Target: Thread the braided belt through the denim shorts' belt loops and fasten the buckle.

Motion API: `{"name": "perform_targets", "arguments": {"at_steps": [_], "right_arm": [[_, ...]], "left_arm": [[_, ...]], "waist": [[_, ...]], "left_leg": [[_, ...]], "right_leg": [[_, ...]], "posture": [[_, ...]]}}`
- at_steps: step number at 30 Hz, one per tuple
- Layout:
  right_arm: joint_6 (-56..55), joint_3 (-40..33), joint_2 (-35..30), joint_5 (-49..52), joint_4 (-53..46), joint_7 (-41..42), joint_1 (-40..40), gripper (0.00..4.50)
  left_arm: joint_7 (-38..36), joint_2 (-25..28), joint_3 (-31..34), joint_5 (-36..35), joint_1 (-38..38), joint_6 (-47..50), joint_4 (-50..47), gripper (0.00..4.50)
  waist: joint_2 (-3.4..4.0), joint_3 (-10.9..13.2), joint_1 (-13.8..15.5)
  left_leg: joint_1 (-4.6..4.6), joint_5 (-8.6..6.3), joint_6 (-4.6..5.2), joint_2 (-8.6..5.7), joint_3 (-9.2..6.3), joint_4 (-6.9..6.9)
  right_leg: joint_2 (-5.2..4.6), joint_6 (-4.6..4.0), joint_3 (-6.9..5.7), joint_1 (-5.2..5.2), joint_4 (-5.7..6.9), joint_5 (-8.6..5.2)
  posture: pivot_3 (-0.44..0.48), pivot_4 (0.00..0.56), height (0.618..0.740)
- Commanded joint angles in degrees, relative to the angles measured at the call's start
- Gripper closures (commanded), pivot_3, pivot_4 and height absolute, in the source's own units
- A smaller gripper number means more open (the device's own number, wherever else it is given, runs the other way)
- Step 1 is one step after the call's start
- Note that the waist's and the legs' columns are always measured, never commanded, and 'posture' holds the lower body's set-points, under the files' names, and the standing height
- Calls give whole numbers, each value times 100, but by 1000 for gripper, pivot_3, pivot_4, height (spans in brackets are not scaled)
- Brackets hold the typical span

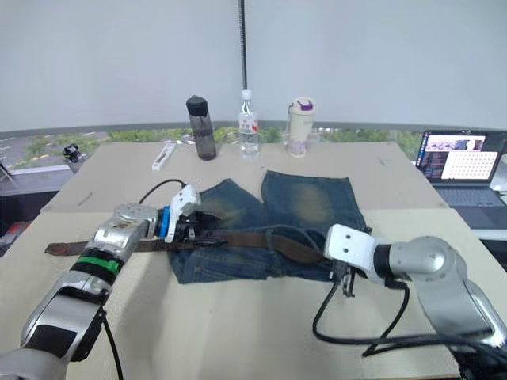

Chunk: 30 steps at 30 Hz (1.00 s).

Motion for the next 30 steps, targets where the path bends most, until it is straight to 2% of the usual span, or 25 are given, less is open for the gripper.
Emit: {"name": "perform_targets", "arguments": {"at_steps": [1, 5, 9, 11, 12, 14, 17, 19, 22, 24, 27, 30], "right_arm": [[236, -655, -28, 169, -643, -290, 471, 4489], [519, -625, 114, 317, -955, -627, 657, 4489], [523, -479, 152, 301, -1004, -875, 775, 4500], [524, -460, 143, 326, -1043, -960, 865, 4500], [566, -446, 161, 359, -1076, -1013, 865, 4500], [561, -484, 189, 401, -1053, -1103, 905, 4500], [481, -387, 292, 284, -709, -1402, 783, 4500], [354, -151, 375, -37, -192, -1815, 363, 4500], [-31, 262, 727, -736, 1199, -2821, -917, 4500], [-218, 365, 857, -950, 1667, -3147, -1345, 4500], [-368, 271, 986, -514, 1483, -2824, -1453, 4500], [-74, 90, 801, 137, 639, -2119, -702, 4500]], "left_arm": [[55, -231, -70, 485, -496, -592, 759, 0], [-201, -254, -111, 853, -595, -992, 1363, 0], [-282, -229, -83, 1119, -565, -1250, 1763, 1128], [-226, -218, -54, 1223, -506, -1391, 1866, 1856], [-213, -205, -29, 1254, -472, -1494, 1886, 2027], [-159, -226, 80, 1229, -413, -1591, 1825, 2814], [285, -174, 141, 1398, -395, -2037, 1776, 3827], [960, -165, 313, 1454, -574, -2214, 1902, 4459], [2469, -100, 691, 1511, -1023, -2566, 2074, 4459], [2732, -61, 793, 1518, -1104, -2804, 2079, 4459], [1725, 22, 1158, 850, -696, -2760, 1188, 4459], [599, 386, 1225, 65, 668, -1908, -1005, 4459]], "waist": [[-3, 1, 46], [-2, 0, 10], [-2, 0, -13], [-3, 0, -11], [-3, 0, -10], [-3, 0, -10], [-3, 0, -10], [-3, 0, -10], [-15, 9, -65], [-15, 13, -66], [4, 1, -26], [47, -29, -33]], "left_leg": [[-2, 0, 1, 0, -1, 3], [-10, 0, 1, -5, -6, 10], [-10, 0, 2, -3, -13, 7], [-11, 0, 2, -4, -13, 8], [-11, -1, 2, -4, -13, 9], [-11, 0, 2, -4, -13, 10], [-10, 0, 2, -4, -13, 10], [-10, 0, 3, -4, -14, 11], [-7, 1, 4, -4, -13, 17], [-14, 7, 9, -6, -24, 16], [-14, 6, 9, -8, -22, 5], [-14, 1, 8, -4, -17, -6]], "right_leg": [[0, 0, 0, 0, 0, 0], [-4, 4, -4, 1, -3, 0], [0, 4, -5, -2, 1, 0], [0, 5, -5, 0, 0, -1], [0, 5, -5, 1, 0, -1], [-1, 6, -5, 2, 1, 0], [-1, 6, -5, 3, 2, 0], [0, 6, -5, 4, 3, 0], [0, 11, -2, 0, 7, 4], [6, 24, -1, -8, 8, 7], [5, 19, -4, -4, 7, 8], [5, 20, -3, 0, 1, 7]], "posture": [[0, 150, 740], [0, 150, 740], [0, 150, 740], [0, 150, 740], [0, 150, 740], [0, 150, 740], [0, 150, 740], [0, 150, 740], [0, 150, 740], [0, 150, 740], [0, 150, 740], [0, 150, 740]]}}
